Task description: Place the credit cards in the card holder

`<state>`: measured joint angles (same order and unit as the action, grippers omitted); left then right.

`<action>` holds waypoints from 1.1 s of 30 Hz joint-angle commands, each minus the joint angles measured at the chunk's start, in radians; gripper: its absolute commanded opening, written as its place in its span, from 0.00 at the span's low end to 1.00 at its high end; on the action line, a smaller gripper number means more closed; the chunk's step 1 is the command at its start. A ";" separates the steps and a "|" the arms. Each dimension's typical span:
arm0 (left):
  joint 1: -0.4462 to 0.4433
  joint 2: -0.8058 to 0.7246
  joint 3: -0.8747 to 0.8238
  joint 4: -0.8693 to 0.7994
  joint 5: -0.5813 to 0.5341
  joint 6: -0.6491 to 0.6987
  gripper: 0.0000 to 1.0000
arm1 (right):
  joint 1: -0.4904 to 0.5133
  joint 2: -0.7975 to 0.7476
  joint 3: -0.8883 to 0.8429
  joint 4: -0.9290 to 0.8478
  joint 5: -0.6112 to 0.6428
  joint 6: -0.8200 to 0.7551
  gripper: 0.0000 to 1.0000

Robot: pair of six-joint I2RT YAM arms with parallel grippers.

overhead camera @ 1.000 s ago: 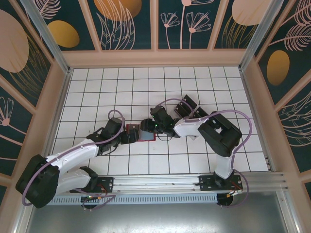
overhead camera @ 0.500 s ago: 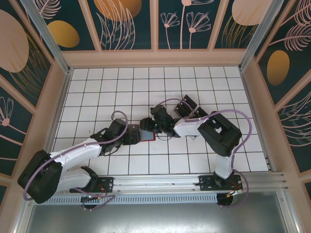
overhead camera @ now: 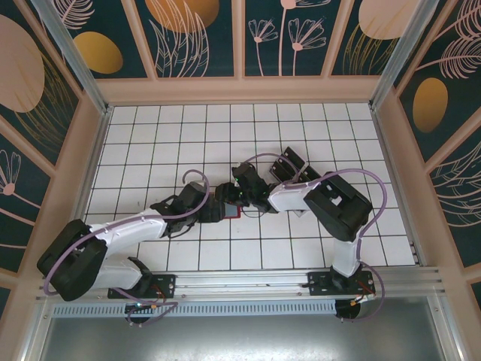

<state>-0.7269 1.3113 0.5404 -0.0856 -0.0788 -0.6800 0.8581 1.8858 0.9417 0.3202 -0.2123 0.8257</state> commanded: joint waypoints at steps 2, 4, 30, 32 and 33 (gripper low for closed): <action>-0.017 0.020 0.026 0.018 -0.030 0.017 0.99 | -0.005 0.028 0.007 0.032 -0.022 0.021 0.46; -0.022 0.027 0.026 0.021 -0.037 0.017 0.98 | -0.005 0.035 0.010 0.035 -0.028 0.024 0.46; -0.032 0.161 0.029 0.000 -0.131 -0.006 0.99 | -0.010 -0.004 0.001 0.057 -0.039 0.030 0.47; -0.032 0.164 0.027 -0.009 -0.139 -0.012 0.99 | -0.018 -0.038 -0.016 0.059 -0.025 0.029 0.47; -0.031 0.167 0.029 -0.015 -0.145 -0.013 0.98 | -0.023 -0.059 -0.027 0.057 -0.016 0.028 0.47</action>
<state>-0.7601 1.4448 0.5735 -0.0490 -0.1955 -0.6743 0.8524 1.8942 0.9379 0.3637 -0.2398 0.8482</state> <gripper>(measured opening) 0.985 0.465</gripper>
